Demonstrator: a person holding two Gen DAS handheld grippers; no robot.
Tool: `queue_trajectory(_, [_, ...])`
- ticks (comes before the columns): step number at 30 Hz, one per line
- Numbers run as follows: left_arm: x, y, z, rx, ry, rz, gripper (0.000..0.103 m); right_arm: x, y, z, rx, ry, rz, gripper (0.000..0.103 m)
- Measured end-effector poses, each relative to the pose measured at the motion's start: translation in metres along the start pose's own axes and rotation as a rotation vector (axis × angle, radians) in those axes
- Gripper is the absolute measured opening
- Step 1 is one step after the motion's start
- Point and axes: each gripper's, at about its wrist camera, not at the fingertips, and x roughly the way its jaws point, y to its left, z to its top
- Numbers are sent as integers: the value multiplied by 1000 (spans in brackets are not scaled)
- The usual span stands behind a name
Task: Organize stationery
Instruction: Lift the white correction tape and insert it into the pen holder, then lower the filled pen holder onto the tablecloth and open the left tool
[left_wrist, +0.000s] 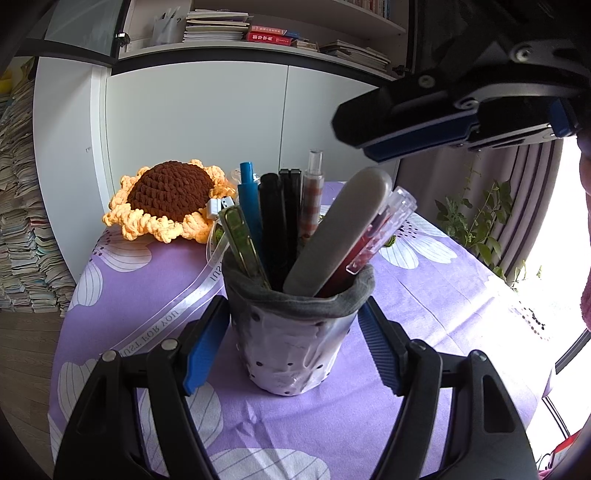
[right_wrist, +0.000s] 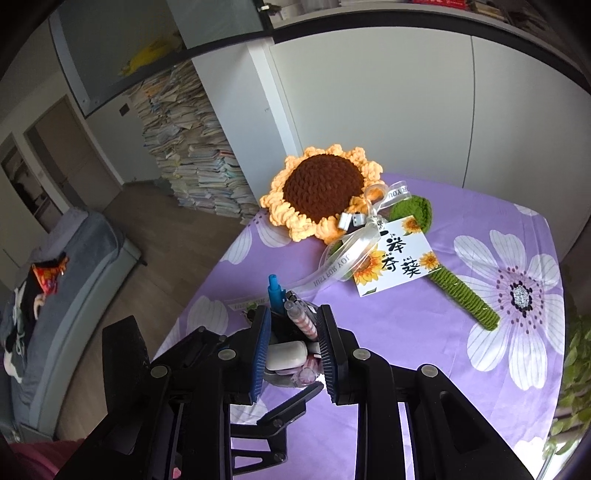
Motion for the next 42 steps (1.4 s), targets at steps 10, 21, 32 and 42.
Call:
queue_trajectory(10, [0,0,0,0,0,0,71,-23,-17,-37,26,-44,-97,34])
queue_trajectory(21, [1,1,0,-5,4,-6,72,-38,-15,-80,3,-167,-262,35])
queue_trajectory(32, [3,-2,1,3,5,26,73,-46,-37,-116,111,-178,-254,40])
queue_trajectory(42, [2,-15,13,38,-15,120,81,-53,-50,-130,154,-177,-216,40])
